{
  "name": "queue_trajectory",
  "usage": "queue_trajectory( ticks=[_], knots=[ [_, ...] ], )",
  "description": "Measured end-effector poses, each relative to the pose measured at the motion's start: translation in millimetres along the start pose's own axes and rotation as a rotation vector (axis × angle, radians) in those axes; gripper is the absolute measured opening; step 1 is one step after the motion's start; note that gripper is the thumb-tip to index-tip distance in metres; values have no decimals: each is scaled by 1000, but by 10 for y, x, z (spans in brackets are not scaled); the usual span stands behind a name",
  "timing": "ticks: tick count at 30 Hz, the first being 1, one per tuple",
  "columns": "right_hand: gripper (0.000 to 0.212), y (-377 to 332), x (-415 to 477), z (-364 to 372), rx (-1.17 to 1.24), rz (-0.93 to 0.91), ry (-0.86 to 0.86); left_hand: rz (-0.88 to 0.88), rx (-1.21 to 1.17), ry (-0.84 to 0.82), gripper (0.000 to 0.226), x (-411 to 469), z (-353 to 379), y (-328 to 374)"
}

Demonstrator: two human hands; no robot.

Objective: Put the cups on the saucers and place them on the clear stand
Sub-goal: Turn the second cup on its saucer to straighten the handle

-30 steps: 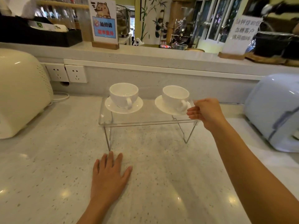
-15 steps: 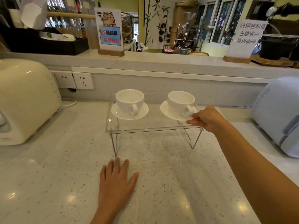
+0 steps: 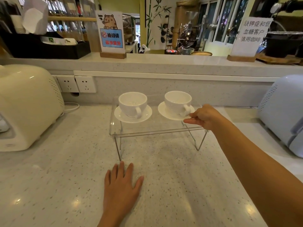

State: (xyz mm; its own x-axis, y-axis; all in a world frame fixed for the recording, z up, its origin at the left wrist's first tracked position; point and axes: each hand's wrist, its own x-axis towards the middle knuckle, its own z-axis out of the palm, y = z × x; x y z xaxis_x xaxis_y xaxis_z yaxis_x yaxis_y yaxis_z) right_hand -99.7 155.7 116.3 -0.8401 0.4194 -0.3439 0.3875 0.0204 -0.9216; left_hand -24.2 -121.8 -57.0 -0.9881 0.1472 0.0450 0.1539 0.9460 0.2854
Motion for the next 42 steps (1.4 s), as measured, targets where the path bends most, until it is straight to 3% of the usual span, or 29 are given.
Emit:
queue_trajectory(
  ticks=[9, 25, 34, 42],
  knots=[
    [33, -16, 21, 24, 17, 27, 11, 7, -1, 8, 67, -12, -3, 0],
    [47, -9, 56, 8, 41, 26, 79, 7, 2, 12, 68, 12, 13, -14],
    [29, -15, -93, -88, -10, -1, 41, 25, 5, 21, 67, 20, 30, -28],
    [17, 44, -486, -211, -208, -232, 48, 20, 13, 13, 67, 16, 10, -21]
  ],
)
